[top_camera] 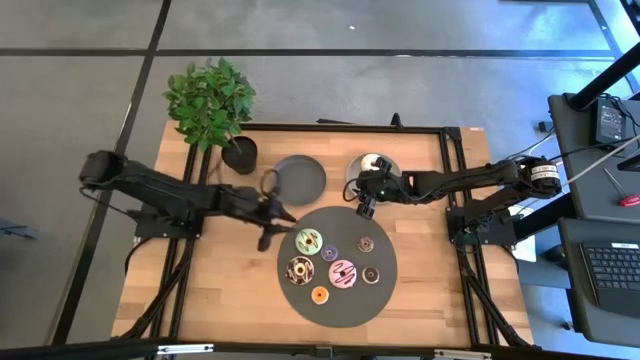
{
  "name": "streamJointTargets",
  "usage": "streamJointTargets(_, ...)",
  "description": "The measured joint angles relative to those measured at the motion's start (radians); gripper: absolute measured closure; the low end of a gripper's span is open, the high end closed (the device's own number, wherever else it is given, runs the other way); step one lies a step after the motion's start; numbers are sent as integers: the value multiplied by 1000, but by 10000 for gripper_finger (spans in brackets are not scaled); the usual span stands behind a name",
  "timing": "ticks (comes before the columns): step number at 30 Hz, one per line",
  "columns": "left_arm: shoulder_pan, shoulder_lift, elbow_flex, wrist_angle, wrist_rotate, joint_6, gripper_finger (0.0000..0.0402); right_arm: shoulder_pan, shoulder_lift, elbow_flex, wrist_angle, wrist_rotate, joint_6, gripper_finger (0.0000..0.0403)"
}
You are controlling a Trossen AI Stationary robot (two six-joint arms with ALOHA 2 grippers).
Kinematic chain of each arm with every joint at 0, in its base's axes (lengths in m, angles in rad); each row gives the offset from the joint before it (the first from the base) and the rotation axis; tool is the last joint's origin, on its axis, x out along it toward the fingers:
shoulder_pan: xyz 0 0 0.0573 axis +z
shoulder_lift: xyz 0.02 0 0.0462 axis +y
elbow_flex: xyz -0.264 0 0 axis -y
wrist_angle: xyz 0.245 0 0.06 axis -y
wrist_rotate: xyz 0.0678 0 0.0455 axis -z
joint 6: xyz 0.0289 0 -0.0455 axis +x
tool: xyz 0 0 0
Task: Pick & Place donuts
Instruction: Put the large blue donut on the light gray plate
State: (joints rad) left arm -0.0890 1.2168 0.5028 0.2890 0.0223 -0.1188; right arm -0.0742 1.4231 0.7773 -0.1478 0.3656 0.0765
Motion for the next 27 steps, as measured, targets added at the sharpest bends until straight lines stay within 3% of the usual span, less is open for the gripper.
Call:
streamJointTargets(7,-43,239,129,1,-3,17,286,0,0,0,-4,0,0,247)
streamJointTargets(15,-39,414,192,0,-12,45,286,0,0,0,-6,-1,1,247)
streamJointTargets(21,-39,474,198,-3,-123,80,286,0,0,0,-8,-1,1,247)
streamJointTargets(27,-39,456,199,-13,-173,129,286,0,0,0,-8,-1,1,247)
